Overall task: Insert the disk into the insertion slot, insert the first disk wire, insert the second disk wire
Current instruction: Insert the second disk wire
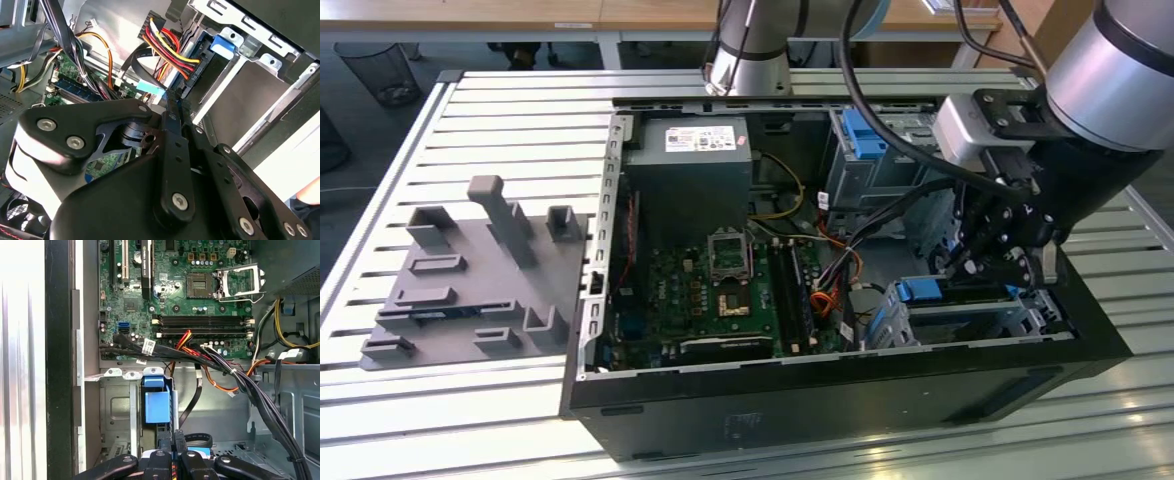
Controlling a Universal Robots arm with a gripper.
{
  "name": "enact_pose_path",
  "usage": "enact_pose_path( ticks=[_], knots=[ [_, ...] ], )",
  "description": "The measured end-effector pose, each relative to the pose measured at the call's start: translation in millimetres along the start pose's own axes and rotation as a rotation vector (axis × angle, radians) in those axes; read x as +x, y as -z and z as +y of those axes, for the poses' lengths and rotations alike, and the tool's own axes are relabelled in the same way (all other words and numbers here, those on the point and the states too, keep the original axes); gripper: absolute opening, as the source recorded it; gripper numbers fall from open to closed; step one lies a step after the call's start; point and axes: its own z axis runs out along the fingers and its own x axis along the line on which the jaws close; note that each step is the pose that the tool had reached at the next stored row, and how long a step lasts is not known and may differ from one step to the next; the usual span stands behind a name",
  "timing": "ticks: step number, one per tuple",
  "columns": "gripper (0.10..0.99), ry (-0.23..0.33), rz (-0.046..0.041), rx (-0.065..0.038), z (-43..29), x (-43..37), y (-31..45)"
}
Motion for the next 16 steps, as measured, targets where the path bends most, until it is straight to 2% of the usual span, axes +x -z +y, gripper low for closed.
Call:
enact_pose_path(
  ticks=[16],
  knots=[
    [0.149, 0.009, 0.0002, -0.001, -3.2, 2.0, -2.7]
  ],
)
